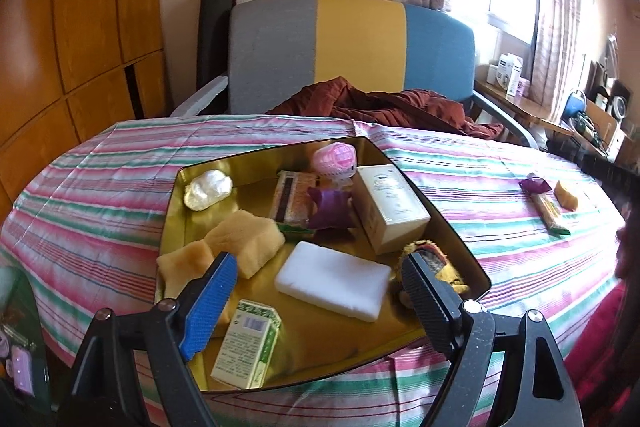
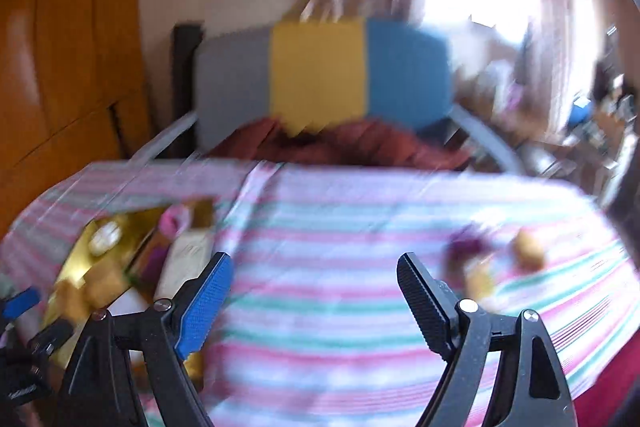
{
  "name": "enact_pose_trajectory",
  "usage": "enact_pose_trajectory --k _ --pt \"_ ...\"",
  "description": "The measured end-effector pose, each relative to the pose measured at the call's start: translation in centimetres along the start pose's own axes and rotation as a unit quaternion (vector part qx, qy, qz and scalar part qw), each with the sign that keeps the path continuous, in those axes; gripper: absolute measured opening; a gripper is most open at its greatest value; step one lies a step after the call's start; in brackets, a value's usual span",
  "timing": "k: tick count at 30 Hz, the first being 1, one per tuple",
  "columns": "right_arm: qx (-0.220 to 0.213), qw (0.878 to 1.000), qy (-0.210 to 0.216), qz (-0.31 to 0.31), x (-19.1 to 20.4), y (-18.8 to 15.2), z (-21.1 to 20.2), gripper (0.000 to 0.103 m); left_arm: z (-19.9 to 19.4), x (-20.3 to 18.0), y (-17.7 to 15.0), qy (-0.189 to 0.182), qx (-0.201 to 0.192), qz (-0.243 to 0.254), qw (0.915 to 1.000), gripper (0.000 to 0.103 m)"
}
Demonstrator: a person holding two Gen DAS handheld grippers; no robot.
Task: Organize objects
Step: 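Move both tools toward the WEIDAN rice packet and small yellow sponge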
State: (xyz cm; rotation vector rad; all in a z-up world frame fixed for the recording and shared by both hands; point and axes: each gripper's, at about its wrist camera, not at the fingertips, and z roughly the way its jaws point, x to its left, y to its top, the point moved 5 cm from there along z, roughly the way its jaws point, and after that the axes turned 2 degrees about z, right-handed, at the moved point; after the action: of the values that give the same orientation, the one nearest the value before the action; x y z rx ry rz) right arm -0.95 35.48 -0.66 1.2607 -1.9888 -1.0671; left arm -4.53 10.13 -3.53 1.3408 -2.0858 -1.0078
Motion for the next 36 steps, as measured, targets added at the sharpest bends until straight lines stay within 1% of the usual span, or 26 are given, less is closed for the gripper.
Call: enact_pose_trajectory --k 1,2,3,5,6,10,12,14,15,18,20,21,23,26,32,34,36 --pt "-0.010 1.000 -0.007 0.006 -1.0 0.6 -0.2 0.086 0.0 -0.3 0.1 -0.002 0.000 0.005 1.0000 0.085" --pt "-0.011 1.000 -0.001 0.019 -2.1 1.0 -0.2 0.086 0.1 -0.7 0.1 -0.004 0.000 0.010 0.9999 0.085" --pt "0.001 0.999 0.012 0.032 -3.1 1.2 0.3 0.086 0.2 -1.0 0.2 -0.008 0.001 0.014 0.9999 0.085" --pt "0.047 0.996 0.041 0.056 -5.1 1.1 1.7 0.086 0.3 -1.6 0.5 -0.012 0.001 0.022 0.9997 0.085" --pt "0.059 0.995 0.046 0.067 -6.0 1.1 2.1 0.086 0.3 -2.0 0.6 -0.014 0.001 0.026 0.9996 0.085" --pt "0.081 0.994 0.035 0.071 -9.8 0.4 3.3 0.086 0.6 -3.2 1.1 -0.020 0.002 0.039 0.9990 0.085" --pt "0.095 0.991 0.027 0.089 -12.4 -0.1 4.3 0.086 0.8 -3.9 1.4 -0.024 0.002 0.048 0.9986 0.085" --pt "0.104 0.988 0.008 0.111 -14.8 -0.9 5.3 0.086 1.0 -4.7 1.6 -0.027 0.004 0.058 0.9979 0.086" --pt "0.108 0.986 0.002 0.130 -16.0 -1.3 5.7 0.086 1.2 -5.1 1.7 -0.030 0.006 0.063 0.9976 0.086" --pt "0.124 0.969 -0.001 0.213 -19.5 -2.7 7.0 0.086 1.7 -6.4 2.0 -0.037 0.010 0.076 0.9964 0.086" --pt "0.119 0.958 -0.001 0.260 -21.1 -3.0 7.0 0.087 2.0 -7.6 2.2 -0.045 0.012 0.085 0.9953 0.086" --pt "0.115 0.956 -0.006 0.271 -21.7 -3.1 6.8 0.089 2.2 -8.1 2.2 -0.048 0.013 0.089 0.9948 0.086" --pt "0.118 0.951 -0.019 0.286 -22.4 -3.5 6.7 0.089 2.6 -9.1 2.3 -0.056 0.016 0.098 0.9935 0.086" --pt "0.127 0.942 -0.012 0.309 -23.0 -3.9 6.8 0.089 3.2 -10.8 2.4 -0.069 0.022 0.112 0.9911 0.086" --pt "0.134 0.936 -0.019 0.324 -23.6 -4.4 7.1 0.089 4.6 -14.1 2.8 -0.088 0.031 0.138 0.9860 0.086" --pt "0.134 0.932 -0.023 0.335 -24.1 -4.6 6.9 0.089 5.1 -15.2 2.9 -0.095 0.035 0.146 0.9841 0.086" --pt "0.133 0.926 -0.023 0.353 -24.7 -4.9 6.8 0.089 5.6 -16.1 2.9 -0.098 0.038 0.156 0.9821 0.086"
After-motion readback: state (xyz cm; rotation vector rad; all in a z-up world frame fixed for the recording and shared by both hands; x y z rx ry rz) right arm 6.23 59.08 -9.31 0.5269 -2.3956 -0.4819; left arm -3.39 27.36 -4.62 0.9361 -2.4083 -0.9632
